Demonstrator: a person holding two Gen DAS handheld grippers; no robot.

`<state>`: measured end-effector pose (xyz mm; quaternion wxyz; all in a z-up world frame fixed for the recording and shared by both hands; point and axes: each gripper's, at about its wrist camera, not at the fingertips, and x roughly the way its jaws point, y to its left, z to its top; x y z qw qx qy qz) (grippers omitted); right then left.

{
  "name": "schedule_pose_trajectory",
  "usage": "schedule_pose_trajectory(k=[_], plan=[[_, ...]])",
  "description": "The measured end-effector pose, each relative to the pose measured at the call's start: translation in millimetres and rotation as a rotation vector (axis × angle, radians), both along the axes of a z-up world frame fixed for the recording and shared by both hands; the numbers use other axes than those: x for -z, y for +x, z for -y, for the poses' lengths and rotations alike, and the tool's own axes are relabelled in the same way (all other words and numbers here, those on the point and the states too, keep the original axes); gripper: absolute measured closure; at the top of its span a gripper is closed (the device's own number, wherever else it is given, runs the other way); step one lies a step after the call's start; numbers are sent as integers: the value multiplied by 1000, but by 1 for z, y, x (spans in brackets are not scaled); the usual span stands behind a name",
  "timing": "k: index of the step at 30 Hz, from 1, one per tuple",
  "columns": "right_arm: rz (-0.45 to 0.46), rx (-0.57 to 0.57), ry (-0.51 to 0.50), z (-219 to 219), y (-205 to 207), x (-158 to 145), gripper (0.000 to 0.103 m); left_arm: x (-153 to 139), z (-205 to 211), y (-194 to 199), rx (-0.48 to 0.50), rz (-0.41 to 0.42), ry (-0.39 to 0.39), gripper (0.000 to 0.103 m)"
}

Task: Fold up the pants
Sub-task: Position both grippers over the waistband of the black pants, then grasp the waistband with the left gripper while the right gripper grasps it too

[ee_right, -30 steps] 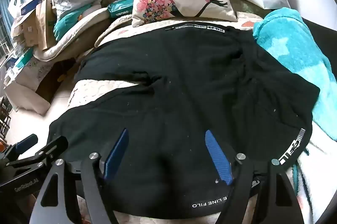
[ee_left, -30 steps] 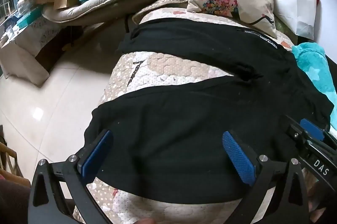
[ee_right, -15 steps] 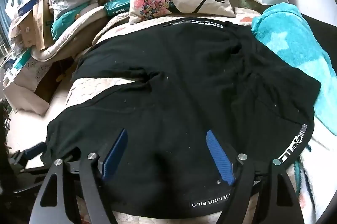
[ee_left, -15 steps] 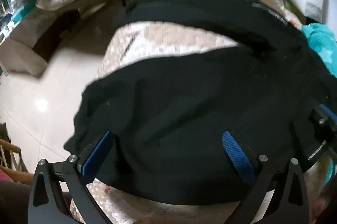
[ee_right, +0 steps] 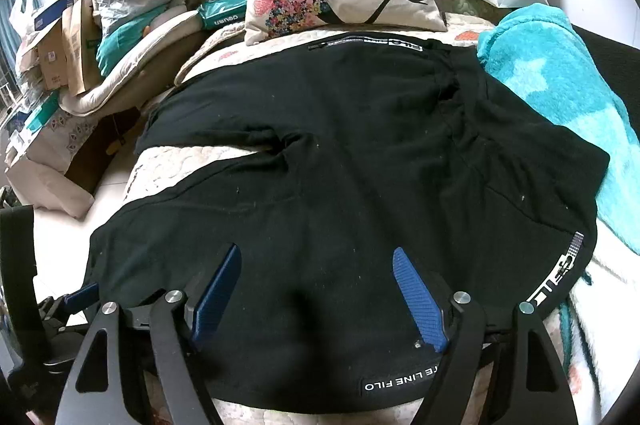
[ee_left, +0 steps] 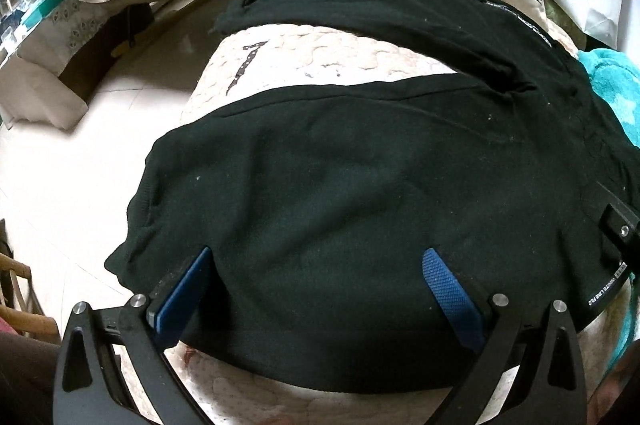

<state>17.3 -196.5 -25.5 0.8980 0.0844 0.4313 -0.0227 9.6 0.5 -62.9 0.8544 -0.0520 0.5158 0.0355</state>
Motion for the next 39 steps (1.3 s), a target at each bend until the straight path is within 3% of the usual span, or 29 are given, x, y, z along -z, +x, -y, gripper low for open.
schedule_pose_trajectory(k=[8, 22, 39], plan=[[-28, 22, 44, 5, 1, 9, 19, -1, 0, -1, -9, 32, -4, 0], [-60, 69, 131, 22, 15, 23, 19, -2, 1, 7, -42, -9, -18, 0], [-62, 67, 136, 21, 18, 24, 18, 0, 2, 0, -30, 15, -10, 0]])
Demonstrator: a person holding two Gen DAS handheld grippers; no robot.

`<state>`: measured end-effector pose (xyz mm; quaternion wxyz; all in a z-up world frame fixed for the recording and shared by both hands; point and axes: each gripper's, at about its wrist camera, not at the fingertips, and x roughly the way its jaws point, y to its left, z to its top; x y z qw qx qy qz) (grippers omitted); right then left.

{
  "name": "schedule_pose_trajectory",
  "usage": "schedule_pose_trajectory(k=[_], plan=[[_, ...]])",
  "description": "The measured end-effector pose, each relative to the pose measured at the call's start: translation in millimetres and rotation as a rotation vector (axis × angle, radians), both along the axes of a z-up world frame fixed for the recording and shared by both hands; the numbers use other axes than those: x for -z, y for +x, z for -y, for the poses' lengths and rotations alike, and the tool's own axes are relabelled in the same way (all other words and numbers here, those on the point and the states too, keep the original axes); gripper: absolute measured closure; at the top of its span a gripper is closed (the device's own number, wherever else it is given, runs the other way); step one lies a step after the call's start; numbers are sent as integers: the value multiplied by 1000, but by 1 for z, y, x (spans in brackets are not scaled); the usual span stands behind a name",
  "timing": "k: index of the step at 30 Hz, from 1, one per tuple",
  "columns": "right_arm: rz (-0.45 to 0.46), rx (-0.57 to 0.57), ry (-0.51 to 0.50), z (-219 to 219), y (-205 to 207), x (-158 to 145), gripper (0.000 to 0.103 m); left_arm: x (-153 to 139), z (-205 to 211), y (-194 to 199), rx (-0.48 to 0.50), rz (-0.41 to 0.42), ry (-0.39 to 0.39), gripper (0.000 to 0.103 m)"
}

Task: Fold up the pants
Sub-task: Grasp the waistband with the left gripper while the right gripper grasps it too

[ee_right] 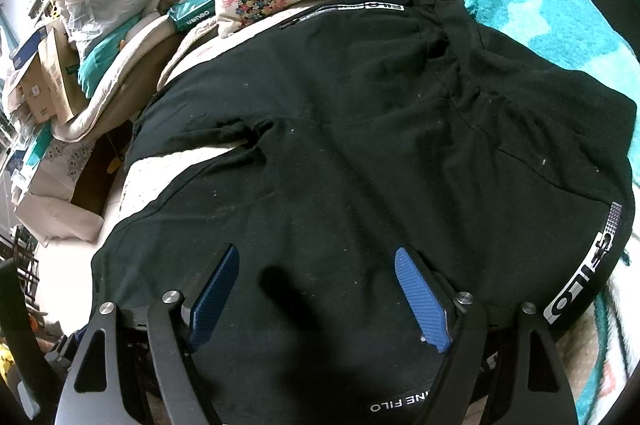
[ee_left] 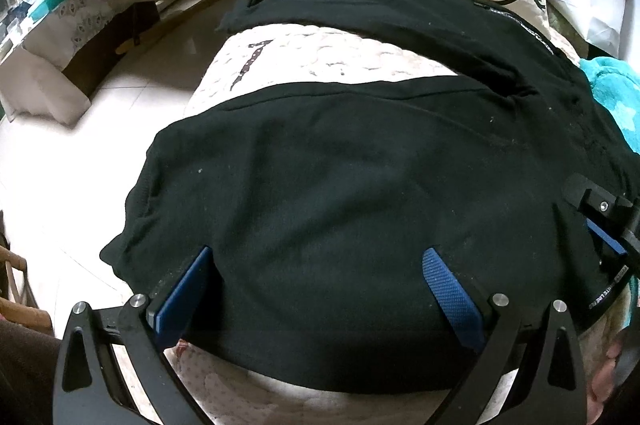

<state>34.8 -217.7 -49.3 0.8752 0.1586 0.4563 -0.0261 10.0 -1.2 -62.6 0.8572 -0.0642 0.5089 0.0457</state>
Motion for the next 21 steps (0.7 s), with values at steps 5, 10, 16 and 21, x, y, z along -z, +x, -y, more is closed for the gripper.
schedule_pose_trajectory(k=[5, 10, 16, 21], plan=[[24, -11, -15, -5, -2, -8, 18, -1, 0, 0, 5, -10, 4, 0], [49, -15, -34, -7, -2, -15, 18, -2, -1, 1, 9, -14, -6, 0], [96, -19, -60, -7, -5, -44, 18, -13, -10, 6, 27, -47, -72, 4], [148, -25, -28, 4, -7, -92, 18, -65, -40, 18, 18, 21, -159, 16]])
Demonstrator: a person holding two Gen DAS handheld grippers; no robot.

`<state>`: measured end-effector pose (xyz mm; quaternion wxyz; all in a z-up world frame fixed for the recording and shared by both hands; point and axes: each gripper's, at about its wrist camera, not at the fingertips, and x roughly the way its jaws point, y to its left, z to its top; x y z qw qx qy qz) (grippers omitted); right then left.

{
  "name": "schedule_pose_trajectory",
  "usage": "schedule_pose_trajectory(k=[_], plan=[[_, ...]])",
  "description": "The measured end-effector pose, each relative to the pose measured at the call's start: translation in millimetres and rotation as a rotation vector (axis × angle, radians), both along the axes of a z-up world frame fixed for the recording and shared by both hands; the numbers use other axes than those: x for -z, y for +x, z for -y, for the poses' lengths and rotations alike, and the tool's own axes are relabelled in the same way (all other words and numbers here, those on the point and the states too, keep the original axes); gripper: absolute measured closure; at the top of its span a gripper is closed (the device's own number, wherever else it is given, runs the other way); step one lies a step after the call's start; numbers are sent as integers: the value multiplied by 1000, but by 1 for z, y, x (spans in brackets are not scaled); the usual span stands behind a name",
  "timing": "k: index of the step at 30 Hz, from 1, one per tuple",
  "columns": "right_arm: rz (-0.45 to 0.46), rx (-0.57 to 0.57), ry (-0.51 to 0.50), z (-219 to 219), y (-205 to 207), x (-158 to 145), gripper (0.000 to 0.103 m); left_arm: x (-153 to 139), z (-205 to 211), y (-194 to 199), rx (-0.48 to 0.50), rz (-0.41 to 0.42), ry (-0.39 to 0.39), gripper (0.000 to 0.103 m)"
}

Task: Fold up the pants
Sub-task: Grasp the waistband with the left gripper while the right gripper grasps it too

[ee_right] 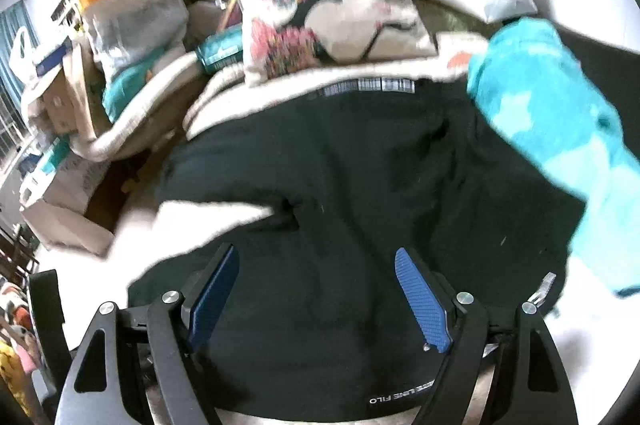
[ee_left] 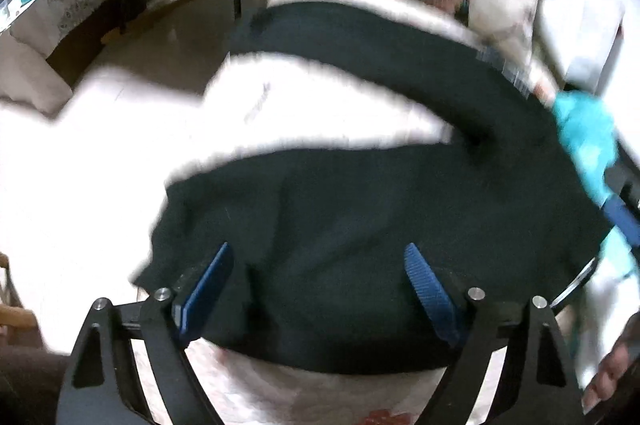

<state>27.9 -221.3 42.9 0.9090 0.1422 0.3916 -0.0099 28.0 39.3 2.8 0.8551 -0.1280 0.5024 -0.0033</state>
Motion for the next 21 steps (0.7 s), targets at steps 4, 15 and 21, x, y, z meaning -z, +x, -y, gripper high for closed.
schedule_pose_trajectory(k=[4, 15, 21], plan=[[10, -67, 0, 14, 23, -40, 16, -50, -26, 32, 48, 87, -5, 16], [-130, -224, -121, 60, 140, -22, 15, -46, -71, 165, 165, 121, 15, 25], [-179, -219, -116, 77, 197, 8, 15, -15, -69, 232, 201, 107, 37, 41]])
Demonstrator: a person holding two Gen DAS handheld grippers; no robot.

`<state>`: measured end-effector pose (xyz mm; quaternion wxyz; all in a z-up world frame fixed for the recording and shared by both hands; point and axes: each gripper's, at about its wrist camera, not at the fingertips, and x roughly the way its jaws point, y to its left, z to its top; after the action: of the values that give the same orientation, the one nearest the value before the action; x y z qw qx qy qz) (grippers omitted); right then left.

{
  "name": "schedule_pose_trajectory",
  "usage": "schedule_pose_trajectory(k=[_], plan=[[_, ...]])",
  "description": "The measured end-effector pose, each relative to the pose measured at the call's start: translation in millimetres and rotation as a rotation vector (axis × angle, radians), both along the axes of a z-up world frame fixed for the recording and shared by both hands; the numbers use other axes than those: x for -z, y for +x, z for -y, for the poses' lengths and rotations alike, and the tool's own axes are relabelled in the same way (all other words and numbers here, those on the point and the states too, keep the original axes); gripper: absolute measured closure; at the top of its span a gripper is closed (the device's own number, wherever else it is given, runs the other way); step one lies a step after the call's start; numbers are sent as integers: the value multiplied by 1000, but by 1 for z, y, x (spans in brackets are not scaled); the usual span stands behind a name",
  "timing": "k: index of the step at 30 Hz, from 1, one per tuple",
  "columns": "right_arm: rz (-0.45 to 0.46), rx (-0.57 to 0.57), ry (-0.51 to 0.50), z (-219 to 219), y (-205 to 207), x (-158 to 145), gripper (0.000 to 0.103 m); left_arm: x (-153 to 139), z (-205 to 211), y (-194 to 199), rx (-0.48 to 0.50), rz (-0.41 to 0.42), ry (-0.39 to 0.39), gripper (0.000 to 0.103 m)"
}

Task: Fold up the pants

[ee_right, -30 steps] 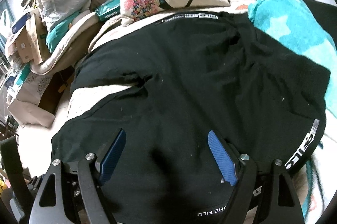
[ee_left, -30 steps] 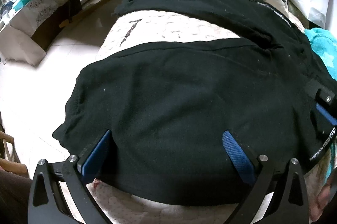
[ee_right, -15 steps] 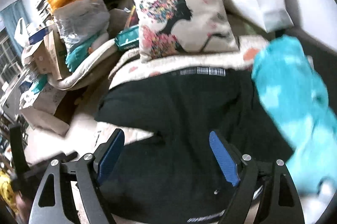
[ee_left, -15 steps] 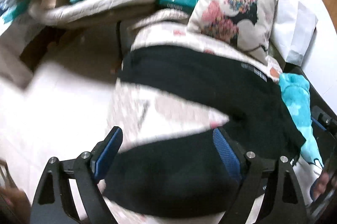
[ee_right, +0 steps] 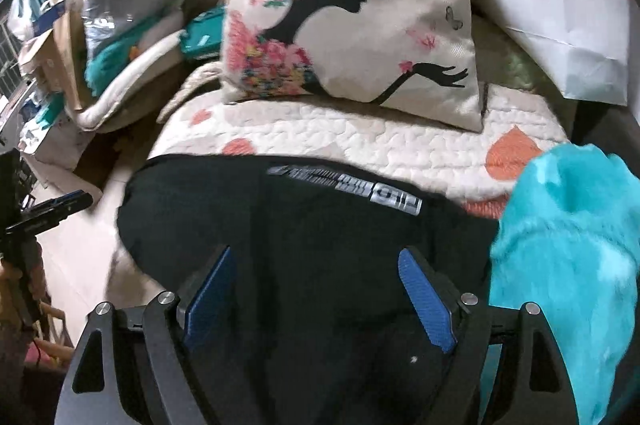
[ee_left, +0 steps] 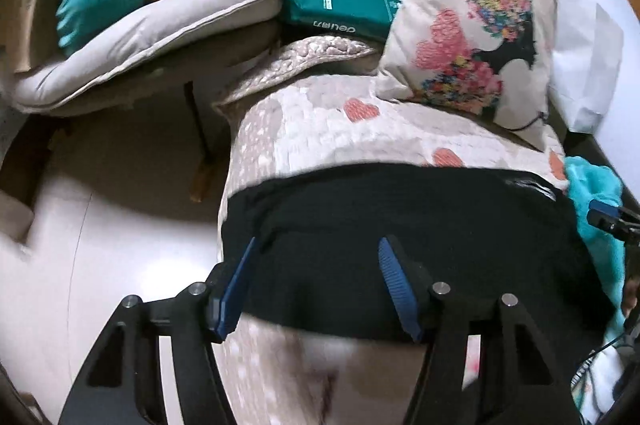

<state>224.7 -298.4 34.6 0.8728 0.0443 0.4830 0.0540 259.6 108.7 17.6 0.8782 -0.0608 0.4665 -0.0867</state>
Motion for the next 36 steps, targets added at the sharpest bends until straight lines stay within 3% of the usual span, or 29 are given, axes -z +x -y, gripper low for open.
schedule_pose_trajectory(k=[4, 10, 12, 14, 15, 23, 24, 26, 27, 28, 29, 30, 31, 33, 36], plan=[[-21, -28, -23, 1, 35, 16, 15, 15, 2, 38, 19, 5, 16, 41], [-48, -55, 1, 4, 69, 35, 16, 48, 15, 90, 87, -78, 22, 39], [-62, -66, 39, 8, 77, 40, 16, 62, 25, 94, 136, -113, 69, 33], [-83, -78, 74, 13, 84, 45, 16, 63, 31, 92, 171, -58, 127, 22], [-91, -80, 83, 15, 87, 47, 16, 63, 32, 92, 180, -55, 134, 22], [-136, -92, 98, 18, 106, 69, 17, 72, 21, 92, 179, -49, 52, 22], [-139, -98, 102, 16, 107, 70, 17, 72, 19, 90, 180, -50, 46, 24], [-143, -117, 90, 11, 108, 72, 17, 72, 19, 88, 182, -53, 33, 37], [-146, -134, 65, 7, 107, 73, 22, 71, 20, 86, 187, -47, 41, 43], [-150, -146, 55, 4, 106, 74, 28, 68, 19, 81, 205, -38, 34, 68], [-162, -167, 61, 1, 104, 75, 50, 64, 21, 78, 213, -27, 48, 87], [-162, -173, 64, -1, 102, 73, 67, 62, 23, 77, 214, -23, 65, 91], [-155, -177, 56, -2, 100, 71, 74, 60, 24, 77, 224, -26, 61, 96], [-151, -188, 53, -5, 95, 66, 83, 56, 27, 74, 222, -20, 77, 96], [-132, -188, 29, -11, 88, 56, 86, 48, 33, 66, 216, -4, 96, 96]])
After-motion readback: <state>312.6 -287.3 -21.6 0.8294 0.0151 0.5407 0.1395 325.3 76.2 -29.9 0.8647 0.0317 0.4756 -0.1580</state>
